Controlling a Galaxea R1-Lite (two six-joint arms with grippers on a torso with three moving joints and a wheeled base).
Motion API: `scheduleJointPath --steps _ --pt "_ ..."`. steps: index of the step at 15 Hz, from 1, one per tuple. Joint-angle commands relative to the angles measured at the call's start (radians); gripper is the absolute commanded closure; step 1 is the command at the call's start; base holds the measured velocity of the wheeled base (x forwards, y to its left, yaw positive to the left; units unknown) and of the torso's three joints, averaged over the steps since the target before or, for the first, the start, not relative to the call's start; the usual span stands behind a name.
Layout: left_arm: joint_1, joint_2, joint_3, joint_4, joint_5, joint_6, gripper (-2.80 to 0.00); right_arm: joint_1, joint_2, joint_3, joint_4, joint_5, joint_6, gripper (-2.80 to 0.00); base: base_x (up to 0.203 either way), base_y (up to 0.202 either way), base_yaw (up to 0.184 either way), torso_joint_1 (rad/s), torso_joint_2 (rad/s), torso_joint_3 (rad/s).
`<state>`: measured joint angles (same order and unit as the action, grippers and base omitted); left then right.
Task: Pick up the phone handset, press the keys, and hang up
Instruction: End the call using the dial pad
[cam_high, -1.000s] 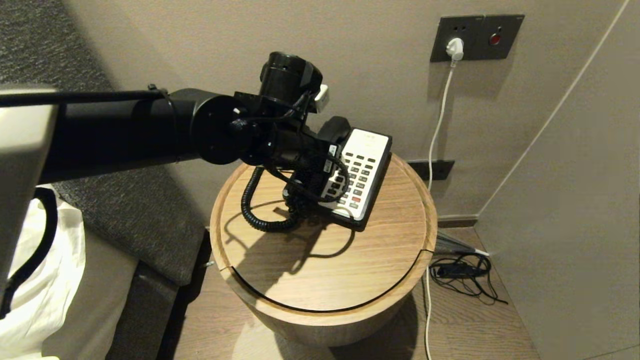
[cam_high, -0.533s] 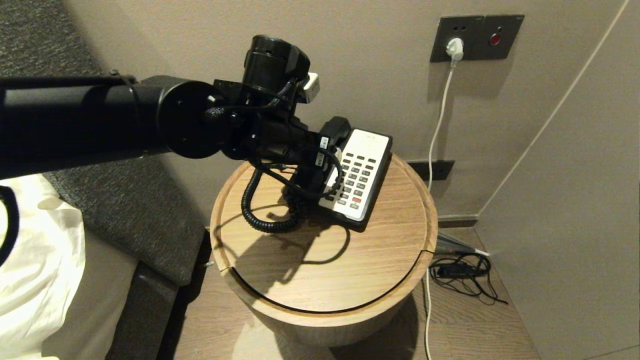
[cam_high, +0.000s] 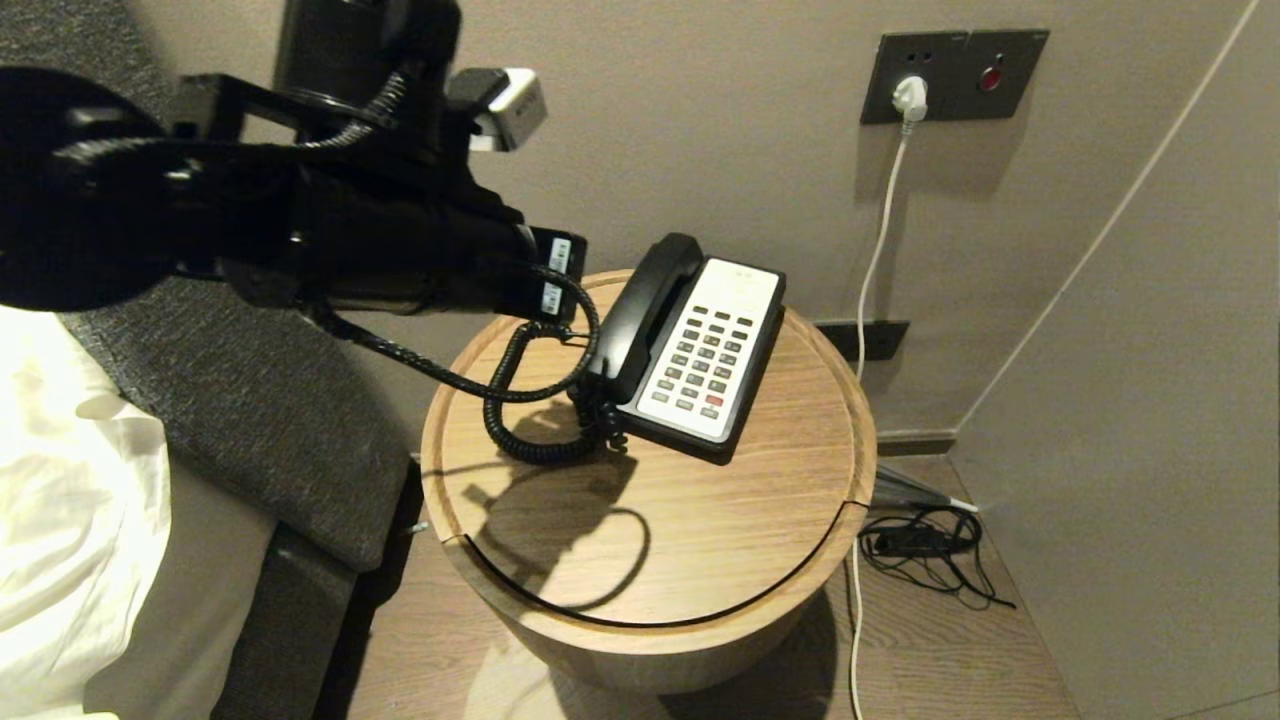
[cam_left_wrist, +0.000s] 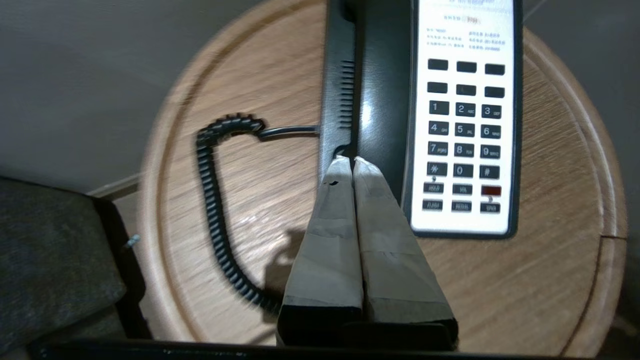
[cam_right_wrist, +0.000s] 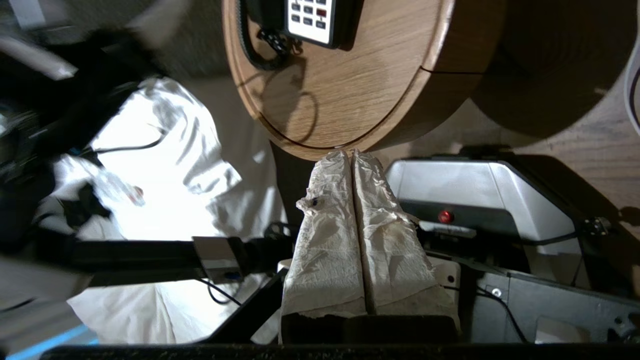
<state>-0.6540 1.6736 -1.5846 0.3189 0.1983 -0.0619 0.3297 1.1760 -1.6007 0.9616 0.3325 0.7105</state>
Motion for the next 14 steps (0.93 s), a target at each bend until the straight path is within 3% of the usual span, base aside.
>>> scheduleJointPath --steps 1,6,9,14 --pt "0.01 -0.118 0.039 0.002 -0.001 -0.001 0.0 0.067 0.185 -0.048 0.002 -0.004 -0.003 0.0 0.0 0.0 0.0 0.0 0.0 0.0" --pt "0.089 -0.266 0.127 0.005 -0.007 0.001 0.0 0.218 0.529 -0.304 -0.001 -0.058 -0.008 0.0 0.0 0.0 0.0 0.0 0.0 0.0" --pt "0.163 -0.324 0.177 -0.003 -0.008 0.002 0.0 0.301 0.68 -0.336 -0.02 -0.089 -0.01 0.0 0.0 0.0 0.0 0.0 0.0 0.0" --pt "0.186 -0.407 0.25 -0.008 -0.046 -0.03 0.0 0.336 0.808 -0.341 -0.127 -0.165 -0.049 0.0 0.0 0.0 0.0 0.0 0.0 0.0"
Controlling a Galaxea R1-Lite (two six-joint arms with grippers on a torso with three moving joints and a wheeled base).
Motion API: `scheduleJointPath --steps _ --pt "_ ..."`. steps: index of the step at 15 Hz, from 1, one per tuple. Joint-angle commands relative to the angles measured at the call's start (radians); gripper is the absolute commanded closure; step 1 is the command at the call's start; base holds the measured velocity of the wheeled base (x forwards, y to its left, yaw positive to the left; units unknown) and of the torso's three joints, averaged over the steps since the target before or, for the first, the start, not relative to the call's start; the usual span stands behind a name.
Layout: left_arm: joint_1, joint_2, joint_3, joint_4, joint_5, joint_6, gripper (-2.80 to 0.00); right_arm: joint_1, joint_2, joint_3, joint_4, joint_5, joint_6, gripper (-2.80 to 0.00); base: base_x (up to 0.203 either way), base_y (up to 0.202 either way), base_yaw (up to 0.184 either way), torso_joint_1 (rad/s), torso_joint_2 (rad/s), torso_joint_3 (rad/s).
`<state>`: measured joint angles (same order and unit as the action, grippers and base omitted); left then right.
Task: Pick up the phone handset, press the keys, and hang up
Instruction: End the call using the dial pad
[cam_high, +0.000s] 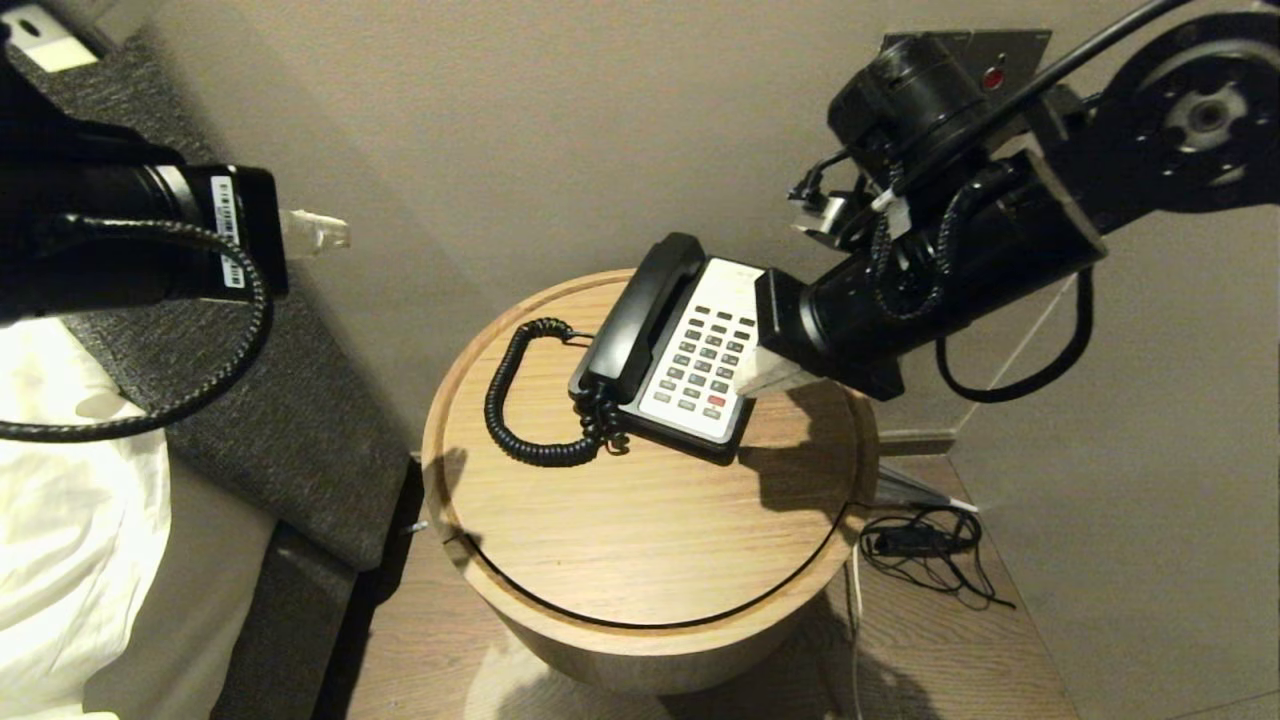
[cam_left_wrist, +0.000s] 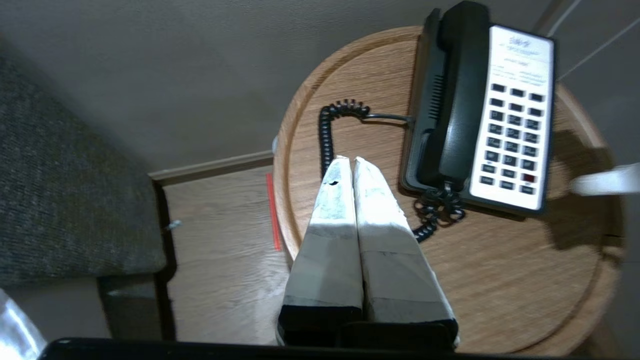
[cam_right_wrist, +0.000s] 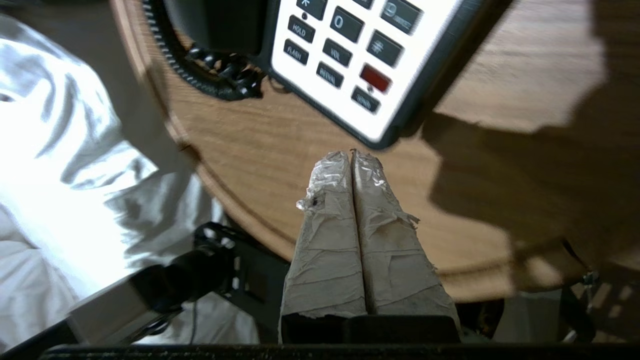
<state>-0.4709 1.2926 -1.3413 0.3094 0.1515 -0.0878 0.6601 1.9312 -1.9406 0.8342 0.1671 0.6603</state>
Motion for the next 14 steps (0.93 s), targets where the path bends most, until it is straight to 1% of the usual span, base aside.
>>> scheduleJointPath --steps 1,3,5,7,12,14 --pt "0.009 -0.027 0.004 0.002 -0.003 -0.009 0.0 0.006 0.068 -0.001 -0.012 -0.006 0.0 0.0 0.0 0.0 0.0 0.0 0.0 0.0" --pt "0.017 -0.03 0.005 0.002 -0.004 -0.009 0.0 0.004 0.087 -0.001 -0.034 -0.02 -0.004 0.0 0.0 0.0 0.0 0.0 0.0 0.0" --pt "0.017 -0.03 0.005 0.002 -0.009 -0.01 0.0 0.005 0.084 -0.002 -0.025 -0.021 -0.005 0.0 0.0 0.0 0.0 0.0 0.0 0.0" --pt "0.017 -0.03 0.007 0.002 -0.009 -0.01 0.0 0.004 0.099 -0.001 -0.035 -0.026 -0.027 0.0 0.0 0.0 0.0 0.0 0.0 0.0" --pt "0.017 -0.033 0.017 0.002 -0.009 -0.01 0.0 0.004 0.111 -0.001 -0.055 -0.031 -0.042 0.0 0.0 0.0 0.0 0.0 0.0 0.0" --pt "0.017 -0.04 0.025 0.002 -0.01 -0.01 0.0 0.004 0.117 -0.001 -0.048 -0.07 -0.068 0.0 0.0 0.0 0.0 0.0 0.0 0.0"
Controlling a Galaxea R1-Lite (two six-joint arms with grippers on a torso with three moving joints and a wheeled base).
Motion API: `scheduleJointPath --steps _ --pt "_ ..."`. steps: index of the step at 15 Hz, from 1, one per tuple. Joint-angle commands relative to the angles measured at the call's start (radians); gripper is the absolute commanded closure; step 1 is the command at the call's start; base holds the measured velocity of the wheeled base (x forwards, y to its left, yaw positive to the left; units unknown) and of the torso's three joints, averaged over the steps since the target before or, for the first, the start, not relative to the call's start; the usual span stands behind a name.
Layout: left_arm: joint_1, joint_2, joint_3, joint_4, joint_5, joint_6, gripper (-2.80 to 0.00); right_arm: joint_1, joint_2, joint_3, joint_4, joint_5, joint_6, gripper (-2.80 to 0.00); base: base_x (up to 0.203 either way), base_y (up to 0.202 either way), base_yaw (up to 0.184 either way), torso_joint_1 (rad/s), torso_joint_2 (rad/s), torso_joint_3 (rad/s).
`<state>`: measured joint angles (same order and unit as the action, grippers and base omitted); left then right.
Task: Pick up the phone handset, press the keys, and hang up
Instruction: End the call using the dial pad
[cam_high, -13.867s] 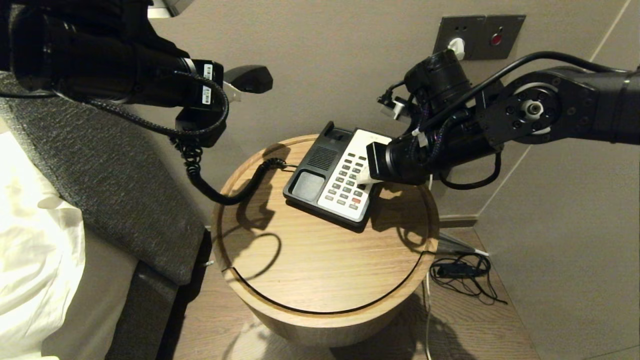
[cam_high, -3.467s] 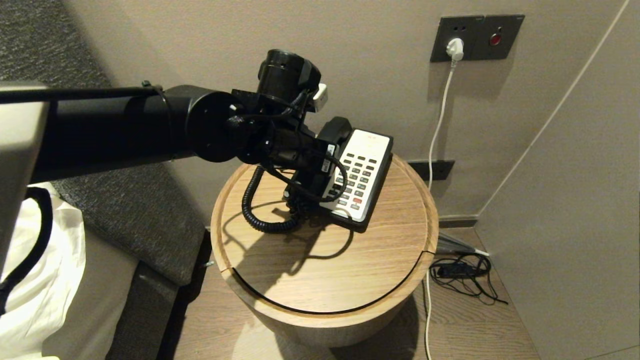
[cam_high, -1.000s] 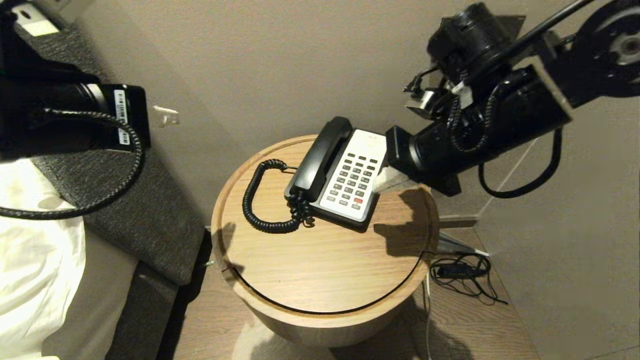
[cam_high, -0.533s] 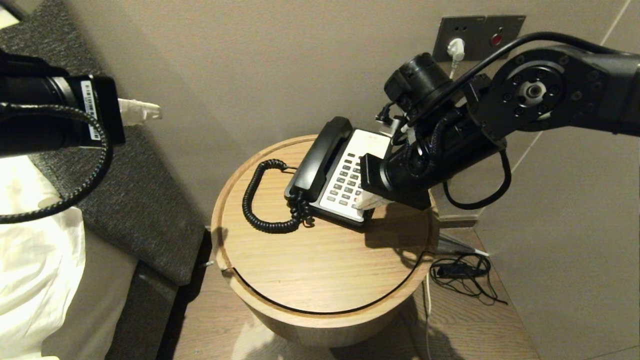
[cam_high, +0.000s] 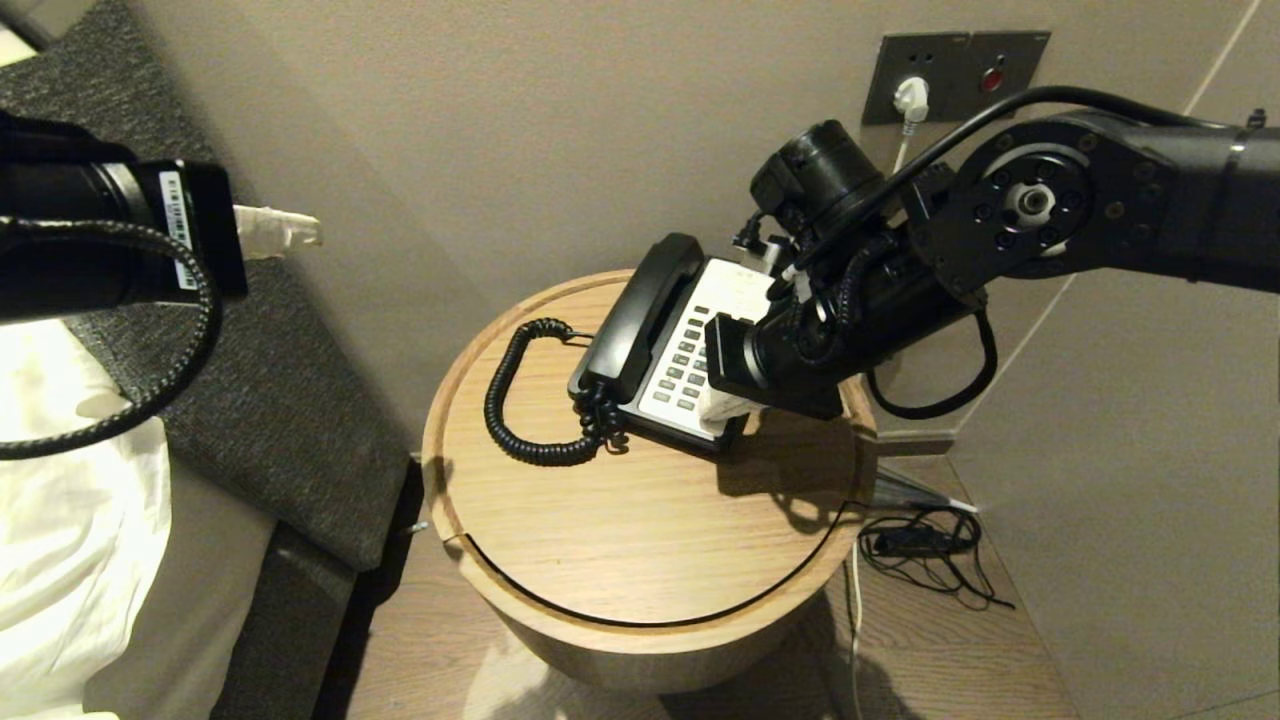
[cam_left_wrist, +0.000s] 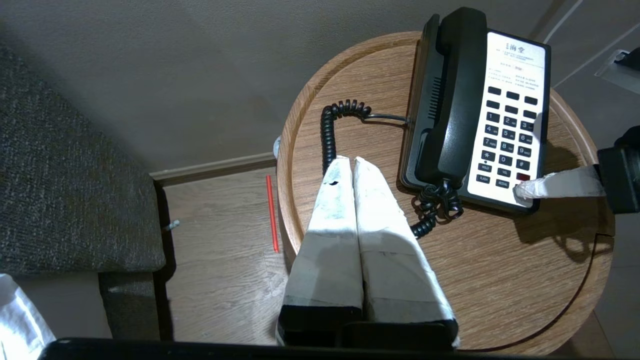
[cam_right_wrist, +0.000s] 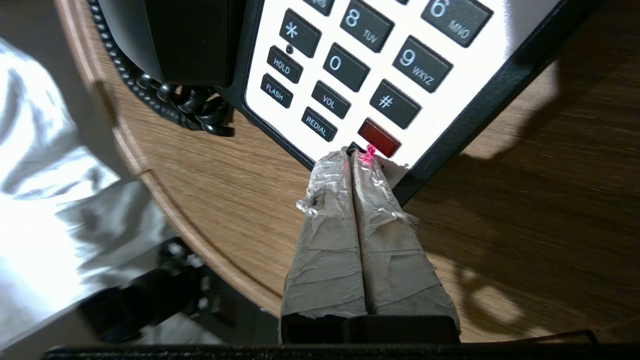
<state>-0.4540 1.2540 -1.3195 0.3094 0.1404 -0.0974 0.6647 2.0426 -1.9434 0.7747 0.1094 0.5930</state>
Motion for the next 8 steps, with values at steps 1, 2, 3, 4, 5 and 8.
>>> scheduleJointPath --steps 1,2,3,4,5,8 --pt "0.0 -0.004 0.008 0.002 0.001 -0.001 0.0 0.0 0.007 0.001 0.012 -0.016 -0.005 0.0 0.0 0.0 0.0 0.0 0.0 0.0" --pt "0.0 -0.007 0.015 0.002 0.001 -0.001 0.0 0.0 0.007 0.001 0.011 -0.017 -0.005 0.0 0.0 0.0 0.0 0.0 0.0 0.0" --pt "0.0 -0.007 0.016 0.002 0.001 -0.001 0.0 0.001 0.004 0.001 0.012 -0.017 -0.005 0.0 0.0 0.0 0.0 0.0 0.0 0.0" --pt "0.0 -0.007 0.016 0.002 -0.001 -0.002 0.0 0.001 -0.008 0.001 0.009 -0.016 -0.005 0.0 0.0 0.0 0.0 0.0 0.0 0.0" --pt "0.0 -0.007 0.016 0.002 -0.004 -0.001 0.0 0.001 -0.026 0.001 0.01 -0.016 -0.004 0.0 0.0 0.0 0.0 0.0 0.0 0.0" --pt "0.0 -0.013 0.023 0.002 -0.004 -0.001 0.0 0.023 -0.119 0.001 0.024 -0.016 -0.001 0.0 0.0 0.0 0.0 0.0 0.0 0.0"
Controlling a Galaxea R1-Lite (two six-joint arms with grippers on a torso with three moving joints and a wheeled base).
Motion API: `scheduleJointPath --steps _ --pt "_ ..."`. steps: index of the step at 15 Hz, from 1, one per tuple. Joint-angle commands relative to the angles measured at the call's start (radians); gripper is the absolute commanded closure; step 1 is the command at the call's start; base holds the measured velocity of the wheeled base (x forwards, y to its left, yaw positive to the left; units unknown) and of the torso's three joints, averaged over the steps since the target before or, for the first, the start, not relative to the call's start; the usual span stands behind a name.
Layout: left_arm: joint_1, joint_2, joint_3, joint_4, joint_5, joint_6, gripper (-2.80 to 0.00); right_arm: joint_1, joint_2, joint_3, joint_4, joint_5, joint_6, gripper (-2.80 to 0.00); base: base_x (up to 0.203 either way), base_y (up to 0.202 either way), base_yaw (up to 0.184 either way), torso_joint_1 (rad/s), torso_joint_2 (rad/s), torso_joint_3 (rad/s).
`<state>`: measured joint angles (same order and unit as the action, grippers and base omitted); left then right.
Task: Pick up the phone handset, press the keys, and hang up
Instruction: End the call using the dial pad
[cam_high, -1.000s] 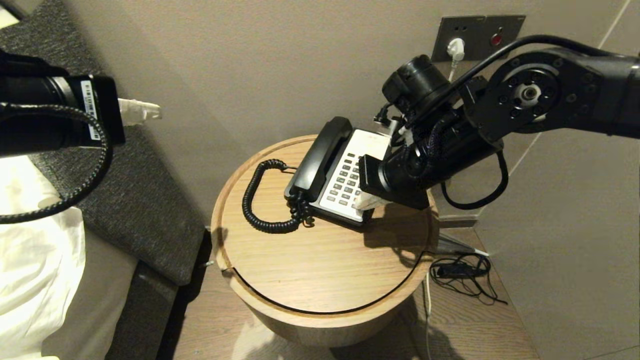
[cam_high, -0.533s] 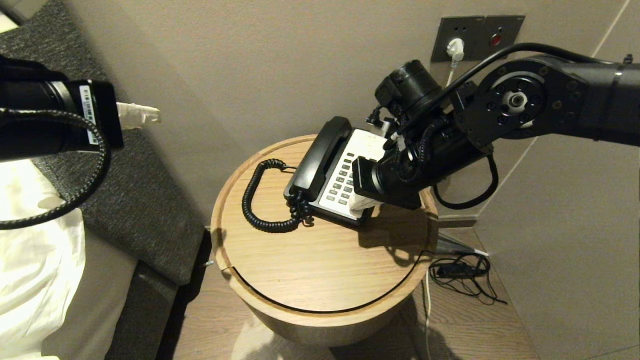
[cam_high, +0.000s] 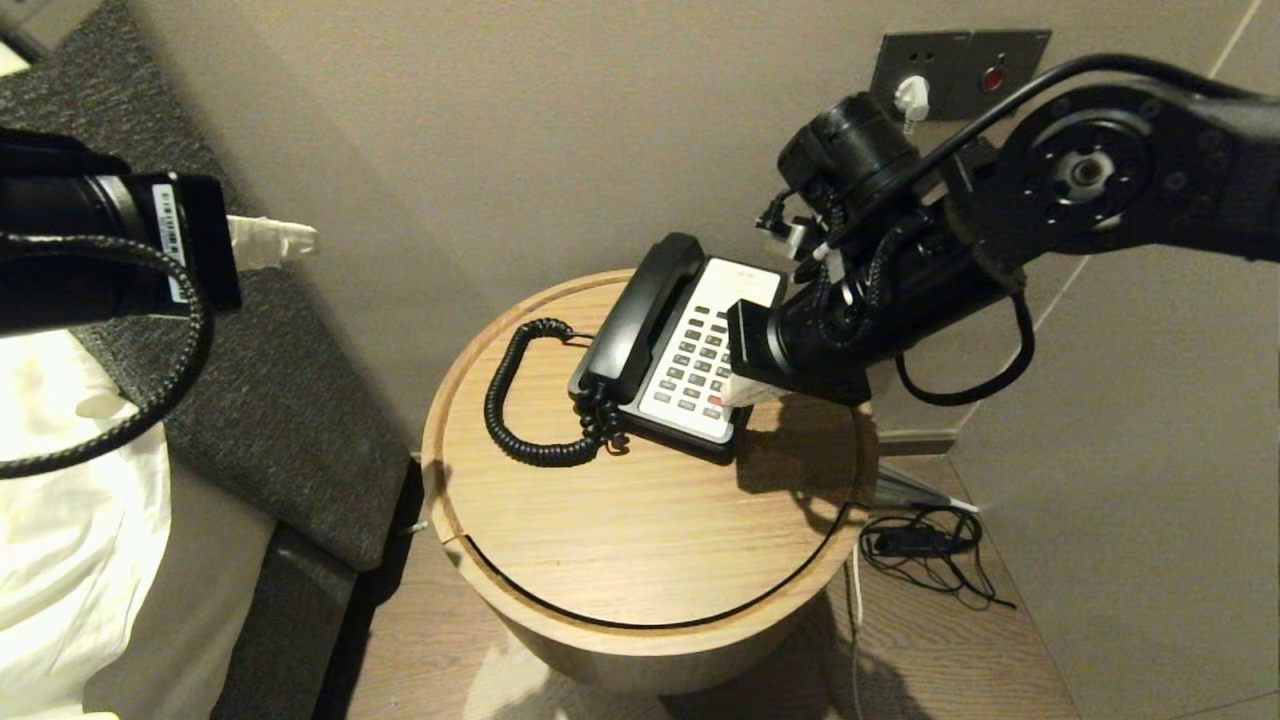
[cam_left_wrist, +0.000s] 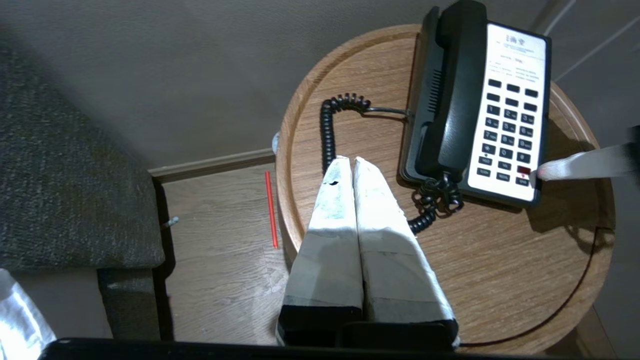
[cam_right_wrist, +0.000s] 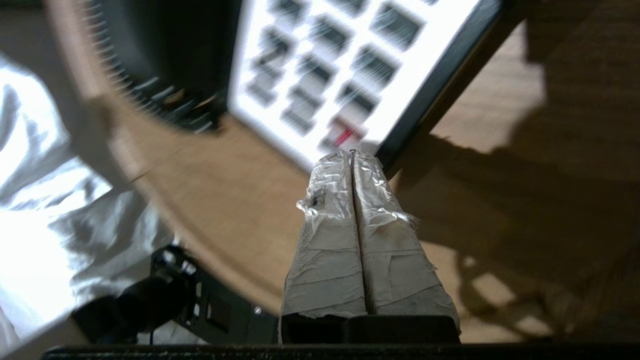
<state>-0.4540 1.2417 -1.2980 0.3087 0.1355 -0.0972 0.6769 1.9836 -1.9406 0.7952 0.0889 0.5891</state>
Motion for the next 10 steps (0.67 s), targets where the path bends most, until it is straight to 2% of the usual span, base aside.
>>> scheduleJointPath --steps 1,4,10 --pt "0.0 -0.001 0.002 0.003 0.001 -0.001 0.0 0.014 -0.078 -0.001 0.015 0.005 0.003 0.0 0.0 0.0 0.0 0.0 0.0 0.0" --pt "0.0 -0.011 0.014 0.003 0.001 0.001 0.0 0.015 -0.103 -0.001 0.045 0.005 0.005 0.0 0.0 0.0 0.0 0.0 0.0 0.0" --pt "0.0 -0.008 0.022 0.003 0.001 -0.001 0.0 0.013 -0.025 -0.002 0.01 0.003 -0.003 0.0 0.0 0.0 0.0 0.0 0.0 0.0"
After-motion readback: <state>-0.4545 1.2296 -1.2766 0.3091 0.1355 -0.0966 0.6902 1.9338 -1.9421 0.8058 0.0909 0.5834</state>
